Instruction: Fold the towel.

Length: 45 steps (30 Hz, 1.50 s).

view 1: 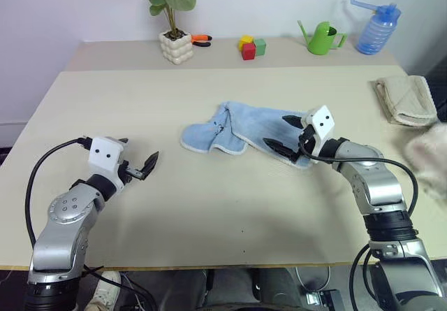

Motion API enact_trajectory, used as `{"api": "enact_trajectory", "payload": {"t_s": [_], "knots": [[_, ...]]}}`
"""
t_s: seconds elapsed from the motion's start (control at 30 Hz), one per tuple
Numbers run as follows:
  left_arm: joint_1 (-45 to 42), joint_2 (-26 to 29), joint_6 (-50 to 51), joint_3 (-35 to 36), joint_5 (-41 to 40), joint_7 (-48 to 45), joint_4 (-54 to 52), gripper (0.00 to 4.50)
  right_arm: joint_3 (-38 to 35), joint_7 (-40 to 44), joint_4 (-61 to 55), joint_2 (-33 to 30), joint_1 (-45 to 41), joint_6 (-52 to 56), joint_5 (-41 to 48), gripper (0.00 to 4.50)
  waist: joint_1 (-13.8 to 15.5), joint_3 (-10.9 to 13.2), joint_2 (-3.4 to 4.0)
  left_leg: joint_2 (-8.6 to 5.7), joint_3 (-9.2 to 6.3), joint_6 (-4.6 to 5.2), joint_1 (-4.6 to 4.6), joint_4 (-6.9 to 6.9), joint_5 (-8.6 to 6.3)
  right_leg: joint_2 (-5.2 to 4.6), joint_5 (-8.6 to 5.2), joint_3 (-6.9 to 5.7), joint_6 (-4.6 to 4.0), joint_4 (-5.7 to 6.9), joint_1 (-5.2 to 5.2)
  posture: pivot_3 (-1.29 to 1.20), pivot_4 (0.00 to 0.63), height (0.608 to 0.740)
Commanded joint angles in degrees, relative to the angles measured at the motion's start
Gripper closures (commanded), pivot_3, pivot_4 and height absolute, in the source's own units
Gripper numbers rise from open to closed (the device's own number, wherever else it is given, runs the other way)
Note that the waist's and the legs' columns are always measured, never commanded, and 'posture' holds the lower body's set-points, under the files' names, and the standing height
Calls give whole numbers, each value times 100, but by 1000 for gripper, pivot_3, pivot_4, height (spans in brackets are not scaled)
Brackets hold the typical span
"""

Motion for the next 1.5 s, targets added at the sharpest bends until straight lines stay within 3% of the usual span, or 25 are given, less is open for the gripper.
{"api": "enact_trajectory", "payload": {"t_s": [0.03,0.73,0.93,1.13,1.37,1.5], "knots": [[-34,0,-158,41,-17,-33,-49,32,-57,-21,-251,6,80,-77,42,0,-2,0,0,0,0,0,0,0,0,0,0,0,0,-1,0,0,150,732],[-398,-89,-1413,-395,145,-627,1254,32,-111,-217,-480,-33,150,10,31,0,-4,0,0,7,1,1,0,-1,-1,7,2,-1,-3,-7,1,0,150,732],[-997,112,-1026,-1138,73,-1338,888,32,-134,-131,-571,8,268,176,260,0,-6,0,0,6,2,0,-1,1,0,7,4,-1,-1,-12,5,0,150,732],[-2339,-2,-812,-2973,1418,-1570,1068,32,-91,-385,-245,229,-9,-98,103,0,-6,0,1,8,3,0,0,1,1,12,10,-1,-1,-13,6,0,150,732],[-2961,-162,-1089,-3836,2164,-1803,1381,32,-263,-583,-619,185,228,-21,159,0,-16,0,2,18,7,-25,-1,-1,14,22,10,4,0,-17,0,0,150,732],[-3103,91,-1324,-3903,2492,-1976,1582,32,-261,-637,-759,144,410,3,123,0,-21,0,2,18,7,-11,-1,0,6,23,10,5,0,-17,1,0,150,732]]}}
